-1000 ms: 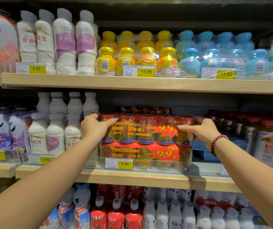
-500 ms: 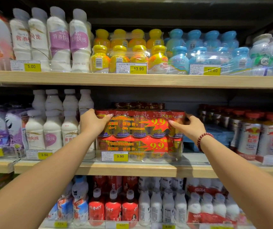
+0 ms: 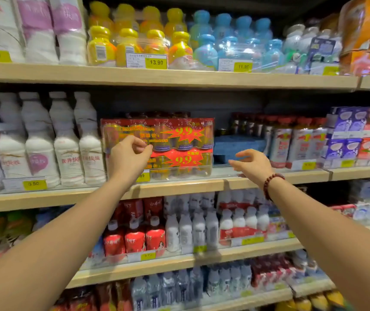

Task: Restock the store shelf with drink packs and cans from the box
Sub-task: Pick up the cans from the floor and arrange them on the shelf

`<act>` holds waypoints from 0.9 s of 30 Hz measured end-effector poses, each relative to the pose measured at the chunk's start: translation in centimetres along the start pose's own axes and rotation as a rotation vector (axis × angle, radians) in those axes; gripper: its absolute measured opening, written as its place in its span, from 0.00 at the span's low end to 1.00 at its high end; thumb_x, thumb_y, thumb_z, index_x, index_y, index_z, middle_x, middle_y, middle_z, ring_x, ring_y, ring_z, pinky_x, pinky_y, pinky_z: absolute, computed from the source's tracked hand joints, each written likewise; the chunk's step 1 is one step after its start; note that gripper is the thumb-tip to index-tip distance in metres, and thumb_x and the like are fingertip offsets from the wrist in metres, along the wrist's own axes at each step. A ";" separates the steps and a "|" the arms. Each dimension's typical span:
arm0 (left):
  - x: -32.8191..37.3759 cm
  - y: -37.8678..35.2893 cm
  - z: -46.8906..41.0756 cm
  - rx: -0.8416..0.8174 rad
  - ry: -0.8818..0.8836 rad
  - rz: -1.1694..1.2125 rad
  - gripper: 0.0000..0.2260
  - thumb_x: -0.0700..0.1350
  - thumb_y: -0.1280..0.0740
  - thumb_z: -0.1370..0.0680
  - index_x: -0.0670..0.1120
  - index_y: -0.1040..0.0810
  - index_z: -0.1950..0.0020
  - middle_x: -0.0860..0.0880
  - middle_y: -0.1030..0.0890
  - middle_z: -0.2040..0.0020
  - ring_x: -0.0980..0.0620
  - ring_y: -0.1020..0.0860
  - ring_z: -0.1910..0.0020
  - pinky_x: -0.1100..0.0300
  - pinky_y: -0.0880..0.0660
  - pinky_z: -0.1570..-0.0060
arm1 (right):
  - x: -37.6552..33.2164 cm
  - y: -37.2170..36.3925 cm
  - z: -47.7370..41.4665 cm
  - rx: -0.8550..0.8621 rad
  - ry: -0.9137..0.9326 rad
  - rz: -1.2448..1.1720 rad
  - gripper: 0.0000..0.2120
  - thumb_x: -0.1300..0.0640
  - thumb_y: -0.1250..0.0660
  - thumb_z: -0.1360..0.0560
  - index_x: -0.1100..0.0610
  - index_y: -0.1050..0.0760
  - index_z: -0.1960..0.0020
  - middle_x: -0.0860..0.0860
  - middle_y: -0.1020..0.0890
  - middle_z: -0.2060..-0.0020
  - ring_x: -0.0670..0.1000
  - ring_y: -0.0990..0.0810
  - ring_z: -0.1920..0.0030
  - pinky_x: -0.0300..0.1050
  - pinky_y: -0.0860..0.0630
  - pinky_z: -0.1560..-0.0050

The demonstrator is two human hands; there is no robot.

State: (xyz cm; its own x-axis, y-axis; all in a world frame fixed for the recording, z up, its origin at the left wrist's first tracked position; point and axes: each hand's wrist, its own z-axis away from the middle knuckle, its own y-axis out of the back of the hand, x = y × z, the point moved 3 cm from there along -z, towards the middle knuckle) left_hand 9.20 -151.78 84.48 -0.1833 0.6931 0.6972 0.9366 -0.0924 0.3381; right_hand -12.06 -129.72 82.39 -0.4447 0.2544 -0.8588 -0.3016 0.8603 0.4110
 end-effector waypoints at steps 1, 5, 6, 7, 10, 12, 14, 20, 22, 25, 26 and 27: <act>0.4 -1.1 1.0 -0.056 -0.017 0.026 0.08 0.51 0.31 0.26 0.48 0.22 0.54 0.56 0.22 0.63 0.53 0.22 0.59 0.60 0.28 0.61 | 0.6 0.6 1.2 0.002 -0.021 -0.006 0.17 0.53 0.28 0.29 0.58 0.27 0.44 0.59 0.20 0.46 0.57 0.18 0.49 0.53 0.20 0.48; 1.6 -5.0 5.2 -0.299 -0.032 0.136 0.09 0.49 0.30 0.27 0.46 0.23 0.51 0.53 0.22 0.61 0.52 0.23 0.59 0.58 0.27 0.56 | 3.4 3.2 6.1 0.052 -0.099 0.021 0.17 0.54 0.28 0.28 0.60 0.27 0.43 0.58 0.20 0.50 0.55 0.19 0.51 0.47 0.21 0.53; 1.8 -5.9 6.3 -0.346 -0.040 0.164 0.08 0.48 0.30 0.27 0.45 0.23 0.52 0.53 0.22 0.61 0.52 0.23 0.58 0.59 0.27 0.56 | 4.3 3.9 7.3 0.085 -0.124 0.030 0.17 0.53 0.28 0.29 0.59 0.26 0.44 0.57 0.20 0.51 0.54 0.20 0.51 0.47 0.22 0.51; 2.1 -6.7 7.5 -0.384 -0.049 0.195 0.08 0.47 0.29 0.27 0.45 0.23 0.52 0.54 0.23 0.62 0.52 0.23 0.58 0.59 0.27 0.56 | 5.1 4.6 8.5 0.114 -0.151 0.035 0.18 0.52 0.27 0.29 0.59 0.26 0.44 0.57 0.20 0.50 0.55 0.20 0.49 0.49 0.22 0.47; 2.7 -9.3 11.4 -0.546 -0.085 0.248 0.07 0.45 0.30 0.25 0.44 0.23 0.51 0.52 0.23 0.60 0.54 0.24 0.58 0.60 0.29 0.57 | 7.9 6.5 12.3 0.153 -0.231 0.017 0.16 0.52 0.27 0.29 0.57 0.25 0.45 0.57 0.20 0.46 0.57 0.21 0.46 0.55 0.23 0.42; 3.1 -11.3 14.5 -0.654 -0.113 0.234 0.07 0.45 0.30 0.25 0.43 0.22 0.50 0.52 0.22 0.59 0.58 0.25 0.60 0.61 0.30 0.57 | 10.3 8.2 15.1 0.194 -0.313 0.019 0.15 0.52 0.28 0.28 0.56 0.26 0.46 0.56 0.21 0.47 0.56 0.21 0.46 0.54 0.23 0.42; 3.5 -12.8 17.4 -0.717 -0.112 0.229 0.07 0.45 0.30 0.25 0.44 0.22 0.51 0.52 0.22 0.59 0.58 0.24 0.60 0.62 0.29 0.57 | 12.4 9.6 17.6 0.228 -0.381 0.016 0.17 0.51 0.28 0.28 0.57 0.27 0.45 0.54 0.22 0.49 0.55 0.22 0.48 0.52 0.23 0.43; 6.3 -18.1 26.7 -0.934 -0.080 0.233 0.03 0.44 0.31 0.25 0.47 0.23 0.54 0.54 0.23 0.63 0.51 0.24 0.61 0.57 0.24 0.58 | 19.8 14.7 24.6 0.334 -0.560 0.021 0.17 0.48 0.28 0.30 0.54 0.26 0.46 0.53 0.21 0.50 0.53 0.20 0.51 0.54 0.20 0.47; 7.2 -20.0 30.1 -1.005 -0.085 0.219 0.03 0.45 0.31 0.25 0.46 0.23 0.54 0.52 0.23 0.63 0.53 0.23 0.62 0.58 0.24 0.58 | 22.7 16.7 26.6 0.355 -0.620 -0.003 0.18 0.49 0.28 0.30 0.55 0.25 0.44 0.55 0.19 0.49 0.54 0.19 0.50 0.54 0.21 0.47; 8.5 -23.0 35.5 -1.084 -0.074 0.230 0.05 0.47 0.31 0.25 0.47 0.24 0.54 0.52 0.22 0.63 0.54 0.23 0.62 0.59 0.26 0.60 | 26.8 19.8 29.5 0.398 -0.698 -0.046 0.19 0.51 0.27 0.30 0.58 0.26 0.43 0.57 0.20 0.49 0.57 0.20 0.48 0.55 0.22 0.45; 8.9 -24.1 37.4 -1.113 -0.077 0.223 0.05 0.47 0.31 0.25 0.47 0.24 0.54 0.53 0.23 0.62 0.57 0.24 0.61 0.61 0.28 0.60 | 28.1 20.7 30.7 0.407 -0.720 -0.046 0.18 0.52 0.27 0.30 0.58 0.26 0.44 0.57 0.20 0.51 0.57 0.19 0.49 0.55 0.21 0.46; 9.4 -25.3 39.3 -1.129 -0.075 0.219 0.05 0.46 0.31 0.25 0.47 0.24 0.53 0.55 0.23 0.62 0.60 0.25 0.61 0.63 0.29 0.62 | 29.6 21.7 31.5 0.407 -0.737 -0.041 0.17 0.53 0.27 0.30 0.58 0.26 0.45 0.58 0.20 0.53 0.57 0.19 0.51 0.55 0.21 0.47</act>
State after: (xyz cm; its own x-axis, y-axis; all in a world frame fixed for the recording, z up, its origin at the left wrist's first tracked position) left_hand -4.44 -114.85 57.60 0.0042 0.6203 0.7844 0.1379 -0.7773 0.6139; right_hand -5.27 -89.58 56.26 0.2673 0.3215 -0.9084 0.0850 0.9311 0.3546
